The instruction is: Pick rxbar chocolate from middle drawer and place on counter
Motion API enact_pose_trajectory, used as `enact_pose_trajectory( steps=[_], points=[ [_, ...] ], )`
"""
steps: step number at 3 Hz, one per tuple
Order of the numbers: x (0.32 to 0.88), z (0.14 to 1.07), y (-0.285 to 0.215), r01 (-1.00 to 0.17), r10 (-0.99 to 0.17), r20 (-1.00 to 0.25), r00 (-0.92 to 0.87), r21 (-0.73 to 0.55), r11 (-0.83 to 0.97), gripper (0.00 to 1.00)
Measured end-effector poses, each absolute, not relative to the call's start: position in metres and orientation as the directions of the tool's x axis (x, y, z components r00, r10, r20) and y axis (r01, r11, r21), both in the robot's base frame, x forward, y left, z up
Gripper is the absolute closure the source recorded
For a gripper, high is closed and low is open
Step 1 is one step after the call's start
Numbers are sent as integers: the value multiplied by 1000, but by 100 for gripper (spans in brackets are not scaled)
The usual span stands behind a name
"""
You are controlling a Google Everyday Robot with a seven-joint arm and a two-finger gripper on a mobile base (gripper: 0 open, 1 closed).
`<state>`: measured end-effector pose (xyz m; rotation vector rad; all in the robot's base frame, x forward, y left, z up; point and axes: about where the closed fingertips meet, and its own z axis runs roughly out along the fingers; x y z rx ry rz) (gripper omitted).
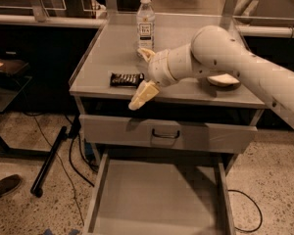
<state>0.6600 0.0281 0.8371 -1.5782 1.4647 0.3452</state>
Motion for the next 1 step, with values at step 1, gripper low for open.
enact_pose_trajectory(
  steps=[1],
  points=[
    [660, 837, 28, -894, -635, -731, 251, -426, 137, 0]
  ],
)
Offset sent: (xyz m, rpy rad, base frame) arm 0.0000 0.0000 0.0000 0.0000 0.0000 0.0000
